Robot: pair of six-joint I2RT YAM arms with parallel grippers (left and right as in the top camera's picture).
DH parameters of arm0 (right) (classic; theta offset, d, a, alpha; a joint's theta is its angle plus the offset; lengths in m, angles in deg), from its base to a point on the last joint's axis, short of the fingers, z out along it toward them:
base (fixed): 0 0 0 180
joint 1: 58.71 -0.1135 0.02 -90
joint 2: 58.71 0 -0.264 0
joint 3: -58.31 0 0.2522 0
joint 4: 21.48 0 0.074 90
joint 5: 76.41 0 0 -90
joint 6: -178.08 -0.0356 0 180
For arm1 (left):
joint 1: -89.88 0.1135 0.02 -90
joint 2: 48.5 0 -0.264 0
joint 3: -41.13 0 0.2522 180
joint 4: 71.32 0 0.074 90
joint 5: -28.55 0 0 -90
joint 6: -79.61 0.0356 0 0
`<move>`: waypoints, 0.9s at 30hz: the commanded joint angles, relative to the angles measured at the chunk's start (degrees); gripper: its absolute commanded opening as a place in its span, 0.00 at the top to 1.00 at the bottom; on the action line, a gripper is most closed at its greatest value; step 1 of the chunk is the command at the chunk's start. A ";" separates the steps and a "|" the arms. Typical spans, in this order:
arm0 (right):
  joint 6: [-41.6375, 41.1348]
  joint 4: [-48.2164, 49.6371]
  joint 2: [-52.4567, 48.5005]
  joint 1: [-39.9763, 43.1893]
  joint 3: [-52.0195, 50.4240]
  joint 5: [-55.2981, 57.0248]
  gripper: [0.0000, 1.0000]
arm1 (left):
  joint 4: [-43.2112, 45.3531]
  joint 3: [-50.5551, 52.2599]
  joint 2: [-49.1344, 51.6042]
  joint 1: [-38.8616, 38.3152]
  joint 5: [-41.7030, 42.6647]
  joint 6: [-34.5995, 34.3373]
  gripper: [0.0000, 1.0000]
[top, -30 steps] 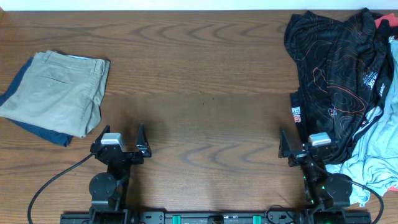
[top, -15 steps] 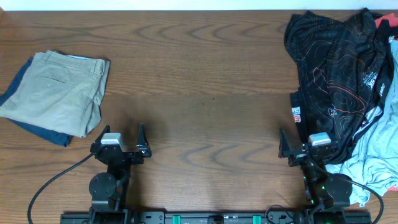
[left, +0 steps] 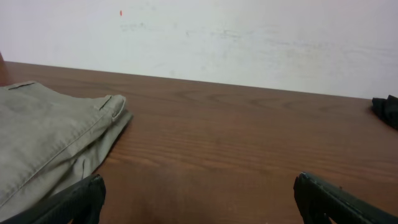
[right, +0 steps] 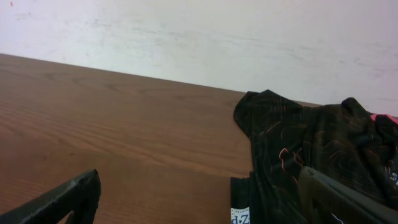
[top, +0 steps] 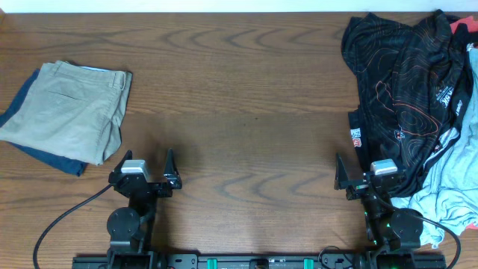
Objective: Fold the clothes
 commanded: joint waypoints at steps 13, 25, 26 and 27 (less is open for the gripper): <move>0.74 -0.07 0.11 -0.57 -0.15 0.17 0.01 | -2.69 0.48 -0.37 -0.13 0.57 0.76 0.02; -3.63 -0.11 0.07 -0.57 -0.15 0.00 0.01 | -2.69 0.46 -0.28 -0.13 0.59 -0.79 0.02; -4.59 -0.13 -0.02 -0.57 -0.15 0.04 0.01 | -2.73 0.28 -0.26 -0.13 0.81 -0.85 0.02; -6.03 -0.13 -0.13 -0.57 -0.15 0.26 0.01 | -2.75 -0.04 -0.20 -0.13 1.09 -1.05 0.02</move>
